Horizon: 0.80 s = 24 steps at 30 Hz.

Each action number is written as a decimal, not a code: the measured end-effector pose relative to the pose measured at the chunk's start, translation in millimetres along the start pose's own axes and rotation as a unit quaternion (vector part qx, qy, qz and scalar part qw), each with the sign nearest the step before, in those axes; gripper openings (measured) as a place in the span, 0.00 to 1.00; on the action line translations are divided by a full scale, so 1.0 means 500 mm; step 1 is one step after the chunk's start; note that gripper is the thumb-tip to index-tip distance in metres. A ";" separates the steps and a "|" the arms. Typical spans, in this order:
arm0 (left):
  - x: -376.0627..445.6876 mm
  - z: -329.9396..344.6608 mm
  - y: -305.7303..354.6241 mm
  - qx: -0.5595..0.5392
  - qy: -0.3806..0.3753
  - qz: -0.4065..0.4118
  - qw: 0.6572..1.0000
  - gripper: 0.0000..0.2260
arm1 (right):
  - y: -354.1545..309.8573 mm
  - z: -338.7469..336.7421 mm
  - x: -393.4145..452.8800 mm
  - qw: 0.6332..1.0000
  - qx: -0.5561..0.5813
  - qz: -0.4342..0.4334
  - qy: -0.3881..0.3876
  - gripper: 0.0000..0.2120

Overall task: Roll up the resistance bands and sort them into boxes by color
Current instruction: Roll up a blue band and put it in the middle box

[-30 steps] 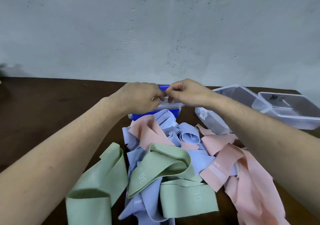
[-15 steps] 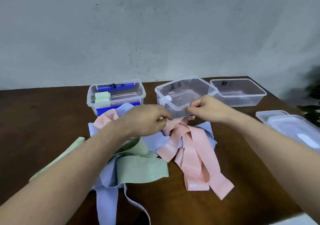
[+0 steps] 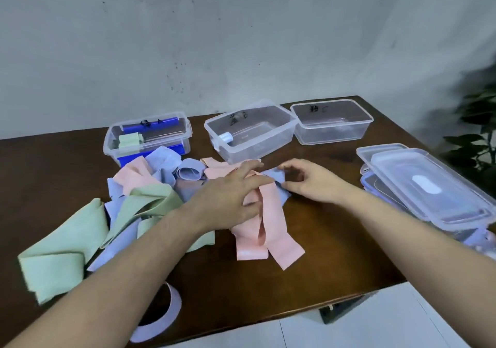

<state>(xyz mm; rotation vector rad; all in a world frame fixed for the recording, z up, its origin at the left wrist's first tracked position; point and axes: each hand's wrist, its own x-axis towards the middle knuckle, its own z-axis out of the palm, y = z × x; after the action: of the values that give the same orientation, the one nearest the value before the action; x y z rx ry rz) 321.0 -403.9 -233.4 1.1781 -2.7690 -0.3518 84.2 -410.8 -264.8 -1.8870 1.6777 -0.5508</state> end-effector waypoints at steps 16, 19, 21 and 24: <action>-0.022 0.062 0.091 0.116 0.013 -0.049 0.992 0.21 | 0.007 0.028 -0.012 0.999 -0.025 -0.037 -0.020 0.17; -0.009 0.073 0.100 0.146 0.030 -0.062 0.987 0.25 | 0.021 0.011 -0.033 0.999 -0.016 -0.035 -0.007 0.08; -0.001 0.076 0.102 0.157 0.025 -0.083 0.984 0.27 | 0.032 -0.013 -0.048 1.000 0.015 -0.020 0.014 0.06; 0.006 0.080 0.110 0.180 0.032 -0.104 0.978 0.26 | 0.045 -0.053 -0.071 0.996 0.077 0.007 0.046 0.07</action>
<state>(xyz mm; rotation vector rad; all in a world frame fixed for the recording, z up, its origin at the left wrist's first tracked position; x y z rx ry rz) 272.9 -362.5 -257.9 1.5324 -2.7316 0.1818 45.6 -380.7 -257.0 -1.7614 1.6553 -0.7503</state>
